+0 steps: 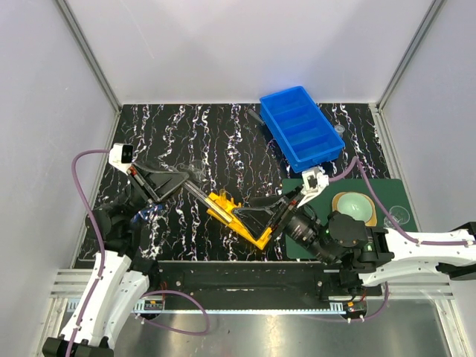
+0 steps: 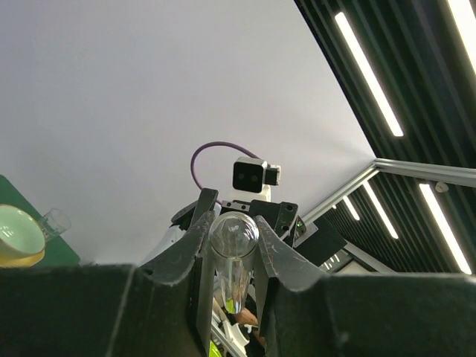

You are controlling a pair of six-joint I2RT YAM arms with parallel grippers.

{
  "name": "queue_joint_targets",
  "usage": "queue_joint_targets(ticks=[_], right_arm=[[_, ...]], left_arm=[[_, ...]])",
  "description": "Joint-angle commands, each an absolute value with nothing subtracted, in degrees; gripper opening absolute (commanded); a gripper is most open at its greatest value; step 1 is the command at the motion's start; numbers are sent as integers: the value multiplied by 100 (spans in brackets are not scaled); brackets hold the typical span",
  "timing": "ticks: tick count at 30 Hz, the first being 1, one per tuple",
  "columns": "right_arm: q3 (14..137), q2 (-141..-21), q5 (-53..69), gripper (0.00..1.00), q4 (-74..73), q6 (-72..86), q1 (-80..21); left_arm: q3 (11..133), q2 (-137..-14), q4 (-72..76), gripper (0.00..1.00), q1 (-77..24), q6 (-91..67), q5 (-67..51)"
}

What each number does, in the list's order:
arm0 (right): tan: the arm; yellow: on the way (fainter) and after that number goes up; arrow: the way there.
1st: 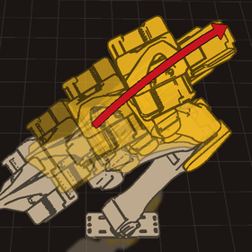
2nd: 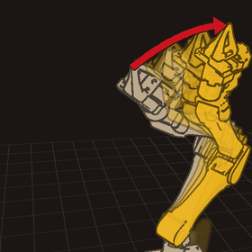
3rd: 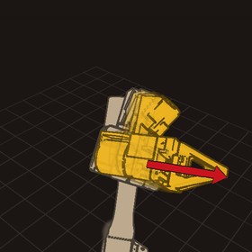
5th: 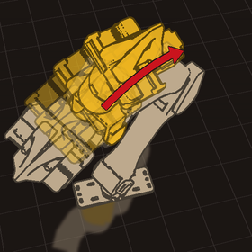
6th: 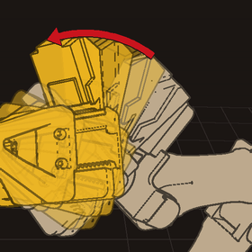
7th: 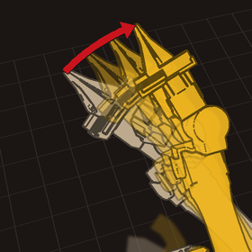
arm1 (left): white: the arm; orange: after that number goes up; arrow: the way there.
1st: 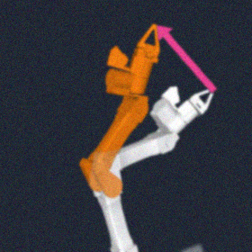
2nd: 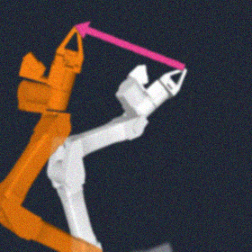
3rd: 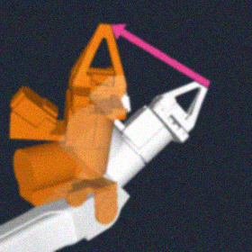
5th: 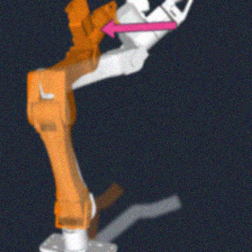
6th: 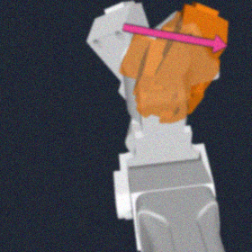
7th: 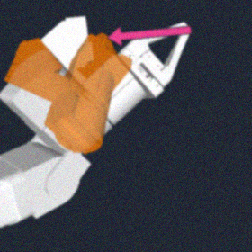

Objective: Organize the chemistry lab equipment

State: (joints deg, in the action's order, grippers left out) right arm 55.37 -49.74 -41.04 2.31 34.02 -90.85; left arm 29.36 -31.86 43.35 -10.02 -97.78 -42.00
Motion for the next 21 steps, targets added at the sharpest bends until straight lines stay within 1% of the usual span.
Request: queue_joint_targets(ticks=[1,5,12,14,19,21], right_arm=[[5765,-5106,-4123,83,817,3551,-9088],[6038,-5509,-3955,79,826,3516,-9097],[6249,-5774,-3779,73,932,3516,-9097],[6284,-5801,-3762,68,940,3516,-9097],[6328,-5827,-3727,62,932,3507,-9097],[6354,-5862,-3700,57,940,3507,-9097]], left_arm=[[2909,-3146,5053,0,-967,-10142,-4008],[2830,-3173,5317,0,-967,-10213,-3947],[2786,-3384,5967,0,-967,-10432,-3815],[2804,-3445,6073,0,-967,-10459,-3797],[2786,-3516,6231,0,-967,-10529,-3806],[2777,-3516,6240,0,-958,-10529,-3797]])
